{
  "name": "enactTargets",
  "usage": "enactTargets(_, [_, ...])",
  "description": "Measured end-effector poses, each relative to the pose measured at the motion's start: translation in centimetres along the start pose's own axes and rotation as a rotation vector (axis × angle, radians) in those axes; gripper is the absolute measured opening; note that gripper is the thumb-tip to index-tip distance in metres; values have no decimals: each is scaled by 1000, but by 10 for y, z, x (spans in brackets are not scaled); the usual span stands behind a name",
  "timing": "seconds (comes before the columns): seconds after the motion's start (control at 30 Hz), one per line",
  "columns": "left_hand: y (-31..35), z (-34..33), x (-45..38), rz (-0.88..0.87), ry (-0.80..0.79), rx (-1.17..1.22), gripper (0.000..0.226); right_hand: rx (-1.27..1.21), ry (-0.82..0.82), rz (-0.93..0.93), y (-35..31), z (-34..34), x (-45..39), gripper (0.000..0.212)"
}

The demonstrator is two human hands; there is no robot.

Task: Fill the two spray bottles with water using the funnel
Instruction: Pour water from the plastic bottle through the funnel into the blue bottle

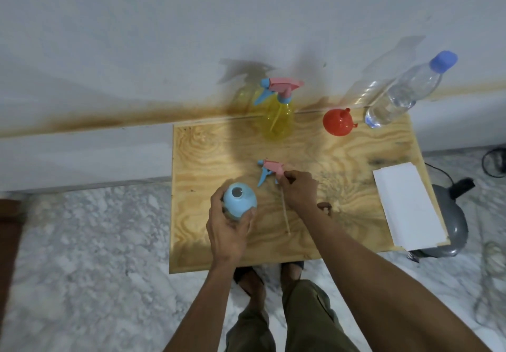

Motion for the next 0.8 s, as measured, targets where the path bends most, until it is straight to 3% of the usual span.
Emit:
enactTargets(0.43, [-5,-2,-1,8,-52,81,67,17,-1,-24,6,-6,1,31])
enactTargets(0.7, [4,5,2,-23,-15,58,76,-59,191,-56,4,47,3,38])
enactTargets(0.8, [19,1,1,-77,13,28,67,-64,280,-59,11,84,-20,40])
Point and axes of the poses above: each hand's wrist, its own x-axis away from the middle knuckle, its own z-axis out of the back of the hand, y = z × x, the point moved 10 cm from there along -x, towards the middle knuckle, and after that the axes turned 13 degrees about z, right-handed, at the moved point
